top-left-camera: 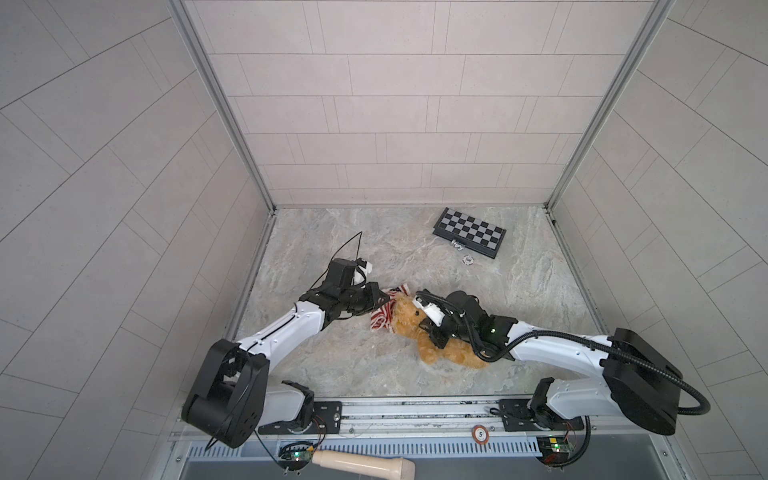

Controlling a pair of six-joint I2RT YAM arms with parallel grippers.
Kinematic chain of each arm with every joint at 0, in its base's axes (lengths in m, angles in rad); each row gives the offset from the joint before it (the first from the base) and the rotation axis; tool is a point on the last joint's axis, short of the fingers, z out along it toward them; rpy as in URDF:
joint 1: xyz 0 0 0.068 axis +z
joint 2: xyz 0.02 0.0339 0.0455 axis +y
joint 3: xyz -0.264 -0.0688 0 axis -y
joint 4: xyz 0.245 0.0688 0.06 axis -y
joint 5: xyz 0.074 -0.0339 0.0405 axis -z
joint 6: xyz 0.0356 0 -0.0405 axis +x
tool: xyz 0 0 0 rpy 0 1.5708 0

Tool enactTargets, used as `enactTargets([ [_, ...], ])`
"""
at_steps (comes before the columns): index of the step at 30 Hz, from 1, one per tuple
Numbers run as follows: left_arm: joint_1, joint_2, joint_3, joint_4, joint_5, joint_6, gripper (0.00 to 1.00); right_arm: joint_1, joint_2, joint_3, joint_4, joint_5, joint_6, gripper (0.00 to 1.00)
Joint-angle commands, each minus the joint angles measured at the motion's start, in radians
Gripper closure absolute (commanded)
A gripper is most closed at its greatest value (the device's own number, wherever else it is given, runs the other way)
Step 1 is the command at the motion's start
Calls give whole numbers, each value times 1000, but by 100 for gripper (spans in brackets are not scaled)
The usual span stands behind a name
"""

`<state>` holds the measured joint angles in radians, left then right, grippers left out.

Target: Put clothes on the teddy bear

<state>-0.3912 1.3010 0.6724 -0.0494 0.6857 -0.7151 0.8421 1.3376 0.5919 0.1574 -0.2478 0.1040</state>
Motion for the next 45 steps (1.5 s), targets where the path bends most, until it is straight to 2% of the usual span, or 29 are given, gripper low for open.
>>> enactTargets([
  [1, -20, -25, 10, 33, 60, 16, 100, -17, 28, 42, 18, 9, -45, 100],
  [6, -54, -10, 20, 48, 120, 21, 100, -18, 107, 101, -6, 8, -65, 100],
  [11, -70, -22, 45, -21, 154, 56, 100, -20, 133, 97, 25, 60, -53, 100],
  [16, -65, -48, 90, -159, 152, 114, 100, -17, 107, 70, 49, 79, -67, 100],
  [22, -43, -63, 143, -211, 182, 124, 100, -14, 25, -36, 157, 99, -80, 100],
  [27, -41, -59, 200, -393, 137, 248, 100, -14, -36, -59, 155, 136, -82, 100],
  [32, -41, -49, 149, -318, 131, 213, 100, -14, -66, -47, 102, 160, -71, 100],
  [37, -41, -45, 112, -208, 127, 146, 100, -13, -124, -49, 22, 254, -48, 100],
  [39, -40, -44, 121, -209, 132, 158, 100, -14, -147, -57, -8, 285, -39, 100],
  [45, -30, -14, 142, -214, 133, 153, 100, 16, -146, -66, -31, 260, -105, 100],
])
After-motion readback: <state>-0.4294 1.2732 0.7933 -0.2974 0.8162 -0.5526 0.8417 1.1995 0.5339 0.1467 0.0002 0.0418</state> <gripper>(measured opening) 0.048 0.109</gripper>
